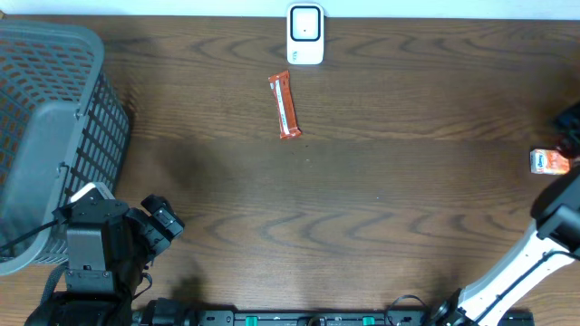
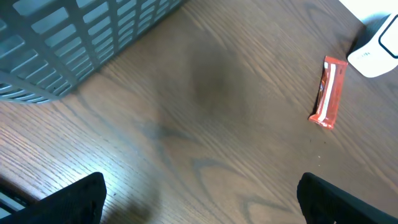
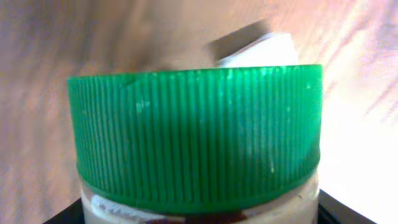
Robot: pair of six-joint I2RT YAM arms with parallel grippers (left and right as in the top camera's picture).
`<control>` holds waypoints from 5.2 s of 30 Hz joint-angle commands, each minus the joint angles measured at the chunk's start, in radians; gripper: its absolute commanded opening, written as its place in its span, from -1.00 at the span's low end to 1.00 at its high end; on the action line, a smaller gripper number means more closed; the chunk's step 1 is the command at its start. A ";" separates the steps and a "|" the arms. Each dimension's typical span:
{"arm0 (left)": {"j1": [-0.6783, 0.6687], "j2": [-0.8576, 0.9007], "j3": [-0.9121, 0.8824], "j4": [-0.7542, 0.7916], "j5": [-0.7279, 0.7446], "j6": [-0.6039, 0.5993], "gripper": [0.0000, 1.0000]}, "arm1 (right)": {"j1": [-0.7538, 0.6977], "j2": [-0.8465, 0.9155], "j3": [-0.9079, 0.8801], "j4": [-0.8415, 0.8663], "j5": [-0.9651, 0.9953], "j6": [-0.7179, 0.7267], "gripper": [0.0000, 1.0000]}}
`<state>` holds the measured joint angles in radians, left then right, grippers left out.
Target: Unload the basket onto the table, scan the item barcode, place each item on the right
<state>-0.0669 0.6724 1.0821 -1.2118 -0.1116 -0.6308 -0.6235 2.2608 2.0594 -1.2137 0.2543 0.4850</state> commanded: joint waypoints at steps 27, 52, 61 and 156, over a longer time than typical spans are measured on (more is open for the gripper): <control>0.004 -0.001 0.013 -0.003 -0.013 0.010 0.96 | -0.095 -0.084 0.009 -0.036 -0.165 -0.068 0.98; 0.004 -0.001 0.013 -0.003 -0.013 0.010 0.96 | 0.830 -0.154 0.006 0.130 -0.484 0.072 0.99; 0.005 -0.002 0.013 0.017 -0.013 0.010 0.96 | 1.006 -0.005 0.006 0.185 -0.507 0.063 0.98; 0.005 -0.001 0.013 -0.064 -0.013 0.010 0.96 | 0.949 0.113 -0.486 0.455 -0.821 -0.260 0.89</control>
<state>-0.0669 0.6724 1.0821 -1.2758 -0.1116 -0.6308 0.3241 2.2719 1.6749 -0.7383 -0.6193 0.3027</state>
